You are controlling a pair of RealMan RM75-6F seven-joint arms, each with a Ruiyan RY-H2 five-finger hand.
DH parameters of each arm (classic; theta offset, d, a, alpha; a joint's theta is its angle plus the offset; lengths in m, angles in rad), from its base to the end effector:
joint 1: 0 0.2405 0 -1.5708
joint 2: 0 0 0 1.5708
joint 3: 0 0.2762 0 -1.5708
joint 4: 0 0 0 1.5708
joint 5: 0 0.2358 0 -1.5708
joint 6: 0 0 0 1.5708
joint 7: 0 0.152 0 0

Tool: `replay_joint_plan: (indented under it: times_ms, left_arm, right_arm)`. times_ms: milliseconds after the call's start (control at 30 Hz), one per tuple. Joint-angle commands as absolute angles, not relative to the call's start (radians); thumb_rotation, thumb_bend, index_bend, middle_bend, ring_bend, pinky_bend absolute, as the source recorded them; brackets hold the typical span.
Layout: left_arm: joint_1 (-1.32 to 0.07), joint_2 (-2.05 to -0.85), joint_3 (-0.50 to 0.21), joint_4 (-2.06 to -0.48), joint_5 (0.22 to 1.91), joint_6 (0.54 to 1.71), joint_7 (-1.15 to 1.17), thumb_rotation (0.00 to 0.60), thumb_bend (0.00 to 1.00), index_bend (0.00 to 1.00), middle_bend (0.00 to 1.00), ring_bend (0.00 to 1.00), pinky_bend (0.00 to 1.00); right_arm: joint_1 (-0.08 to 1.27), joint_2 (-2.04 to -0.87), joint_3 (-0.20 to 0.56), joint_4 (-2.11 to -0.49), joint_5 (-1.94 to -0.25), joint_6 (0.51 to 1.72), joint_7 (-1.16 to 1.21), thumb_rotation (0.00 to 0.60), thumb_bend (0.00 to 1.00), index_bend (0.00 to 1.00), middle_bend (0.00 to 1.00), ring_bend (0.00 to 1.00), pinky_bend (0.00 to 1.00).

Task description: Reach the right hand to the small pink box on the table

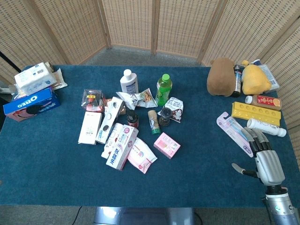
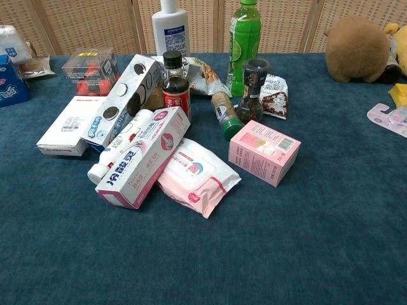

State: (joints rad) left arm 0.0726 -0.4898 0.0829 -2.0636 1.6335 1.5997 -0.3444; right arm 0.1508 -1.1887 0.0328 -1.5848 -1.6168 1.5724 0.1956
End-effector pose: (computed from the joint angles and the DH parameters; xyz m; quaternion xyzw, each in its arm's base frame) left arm -0.2700 0.1153 0.2808 -0.5524 -0.4687 -0.4039 0.5586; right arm -0.3049 -0.2076 0.1259 0.5810 -0.3935 0.5120 0.4955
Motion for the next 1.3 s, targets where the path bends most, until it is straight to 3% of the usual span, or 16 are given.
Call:
replay_joint_plan:
  times_ms: [33, 367, 733, 967, 1300]
  left_arm:
    - [0.074, -0.490, 0.084, -2.063, 1.636, 1.603, -0.346, 0.600, 0.00, 0.00, 0.00, 0.00, 0.00]
    - [0.066, -0.491, 0.080, -2.060, 1.613, 1.587, -0.349, 0.600, 0.00, 0.00, 0.00, 0.00, 0.00]
    - [0.057, -0.497, 0.069, -2.066, 1.569, 1.571, -0.332, 0.600, 0.00, 0.00, 0.00, 0.00, 0.00]
    - [0.053, -0.497, 0.061, -2.057, 1.536, 1.559, -0.341, 0.600, 0.00, 0.00, 0.00, 0.00, 0.00]
    - [0.045, -0.499, 0.051, -2.046, 1.498, 1.540, -0.357, 0.600, 0.00, 0.00, 0.00, 0.00, 0.00]
  right_arm:
    - [0.149, -1.188, 0.033, -1.586, -1.615, 1.569, 0.194, 0.600, 0.00, 0.00, 0.00, 0.00, 0.00]
    - [0.179, -1.239, 0.027, -1.682, -1.624, 1.491, 0.083, 0.600, 0.00, 0.00, 0.00, 0.00, 0.00]
    - [0.345, -1.428, 0.142, -1.901, -1.456, 1.262, -0.234, 0.600, 0.00, 0.00, 0.00, 0.00, 0.00]
    - [0.433, -1.577, 0.178, -1.871, -1.312, 1.169, -0.379, 0.600, 0.00, 0.00, 0.00, 0.00, 0.00]
    - [0.494, -1.711, 0.213, -1.757, -1.167, 1.134, -0.421, 0.600, 0.00, 0.00, 0.00, 0.00, 0.00]
